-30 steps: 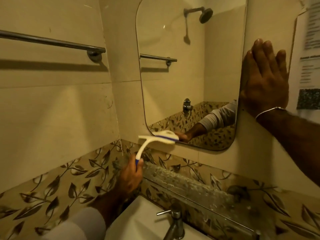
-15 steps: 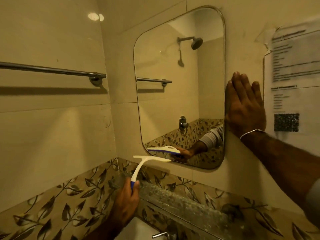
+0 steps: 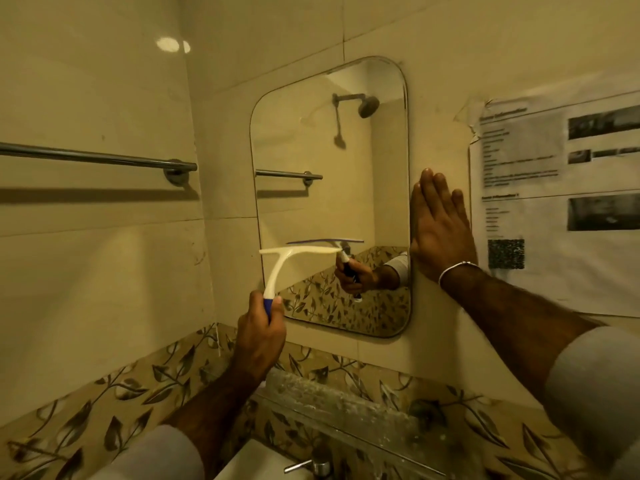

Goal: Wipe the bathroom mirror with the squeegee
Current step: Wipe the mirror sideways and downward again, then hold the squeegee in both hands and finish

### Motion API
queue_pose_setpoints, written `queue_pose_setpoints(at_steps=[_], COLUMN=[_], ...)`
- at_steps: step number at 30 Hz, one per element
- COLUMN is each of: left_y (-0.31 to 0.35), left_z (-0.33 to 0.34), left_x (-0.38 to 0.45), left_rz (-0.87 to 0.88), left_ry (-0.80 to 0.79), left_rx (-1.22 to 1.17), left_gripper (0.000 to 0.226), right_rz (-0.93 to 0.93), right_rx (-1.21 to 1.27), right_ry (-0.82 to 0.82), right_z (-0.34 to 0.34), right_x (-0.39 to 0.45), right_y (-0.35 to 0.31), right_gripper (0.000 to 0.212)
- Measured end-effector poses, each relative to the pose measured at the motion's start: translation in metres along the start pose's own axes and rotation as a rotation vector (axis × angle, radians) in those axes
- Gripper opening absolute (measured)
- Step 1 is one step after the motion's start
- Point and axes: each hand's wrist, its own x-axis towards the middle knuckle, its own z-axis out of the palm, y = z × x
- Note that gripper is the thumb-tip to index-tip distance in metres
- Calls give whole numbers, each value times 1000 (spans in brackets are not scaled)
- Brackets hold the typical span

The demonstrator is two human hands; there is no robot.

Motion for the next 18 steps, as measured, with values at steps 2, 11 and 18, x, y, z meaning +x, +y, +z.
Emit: queue_pose_setpoints(at_steps=[2,11,18], left_y=[21,79,113], left_z=[-2,-19,-30], left_x=[6,18,19], left_rz=[34,99,-89], left_ry=[-5,-24,-66], left_rx=[-24,-78,-305], left_gripper=[16,15,27], right_rz=[26,49,103], right_rx=[12,119,878], right_ry=[-92,-313,-345], right_z=[-12,-48,-87], right_x=[1,6,-23], right_y=[-2,-3,-76], right_gripper=[91,74,59])
